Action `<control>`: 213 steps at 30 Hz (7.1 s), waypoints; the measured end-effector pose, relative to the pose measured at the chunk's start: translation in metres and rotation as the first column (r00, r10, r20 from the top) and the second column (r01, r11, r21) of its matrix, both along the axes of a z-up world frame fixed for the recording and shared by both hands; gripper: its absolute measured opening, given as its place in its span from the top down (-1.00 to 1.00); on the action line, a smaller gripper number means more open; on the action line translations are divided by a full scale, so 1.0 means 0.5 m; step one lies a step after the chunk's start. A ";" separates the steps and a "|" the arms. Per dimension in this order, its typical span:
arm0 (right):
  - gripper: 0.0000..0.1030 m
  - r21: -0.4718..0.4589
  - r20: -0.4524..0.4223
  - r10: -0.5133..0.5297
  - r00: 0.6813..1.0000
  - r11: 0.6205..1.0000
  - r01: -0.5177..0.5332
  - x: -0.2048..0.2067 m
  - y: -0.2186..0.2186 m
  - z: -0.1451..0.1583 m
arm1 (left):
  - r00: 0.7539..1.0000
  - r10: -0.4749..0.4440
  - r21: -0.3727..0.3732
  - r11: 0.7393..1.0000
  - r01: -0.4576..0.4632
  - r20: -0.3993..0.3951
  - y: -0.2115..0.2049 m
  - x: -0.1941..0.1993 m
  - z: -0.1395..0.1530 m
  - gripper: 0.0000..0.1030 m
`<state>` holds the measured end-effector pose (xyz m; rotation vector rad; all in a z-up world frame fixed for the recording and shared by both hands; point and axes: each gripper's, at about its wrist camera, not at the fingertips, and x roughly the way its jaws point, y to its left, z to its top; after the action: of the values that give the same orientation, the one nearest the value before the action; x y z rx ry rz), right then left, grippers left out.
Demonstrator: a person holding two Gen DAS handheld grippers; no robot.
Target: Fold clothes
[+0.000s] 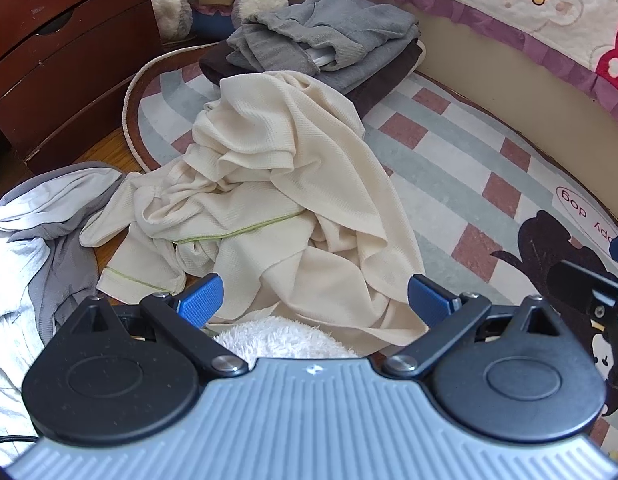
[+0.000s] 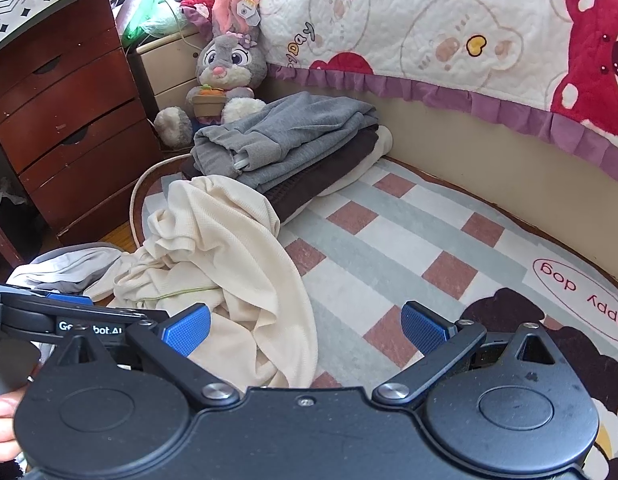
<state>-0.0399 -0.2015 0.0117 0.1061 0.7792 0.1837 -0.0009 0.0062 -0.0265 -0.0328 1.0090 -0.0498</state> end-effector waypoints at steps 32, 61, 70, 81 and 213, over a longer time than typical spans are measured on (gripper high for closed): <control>-0.87 0.205 -0.050 0.217 0.975 0.957 -0.203 0.099 0.049 -0.054 | 0.997 -0.045 -0.081 0.995 0.049 0.057 0.093 0.030 -0.060 -0.72; -0.27 0.015 -0.050 0.295 0.954 0.956 -0.294 0.371 0.184 -0.271 | 0.984 -0.099 -0.346 0.927 0.146 0.151 0.228 0.302 -0.291 -0.93; 0.80 0.387 0.013 0.328 0.945 0.869 -0.307 0.304 0.142 -0.249 | 0.979 -0.125 -0.354 0.919 0.174 0.159 0.208 0.273 -0.268 0.76; 0.89 0.344 0.323 0.190 0.927 0.889 -0.302 0.100 -0.036 -0.003 | 0.865 -0.357 -0.398 0.779 0.484 0.352 -0.001 0.190 -0.033 0.94; 0.97 -0.177 0.318 -0.393 0.863 0.869 0.462 -0.098 -0.588 0.013 | 0.675 -0.606 0.021 0.750 0.661 0.421 -0.382 0.046 -0.071 0.07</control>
<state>-0.0888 -0.4957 0.0182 0.0147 0.4791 -0.3246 0.0220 -0.1846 -0.0621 0.2082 0.5509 -0.7497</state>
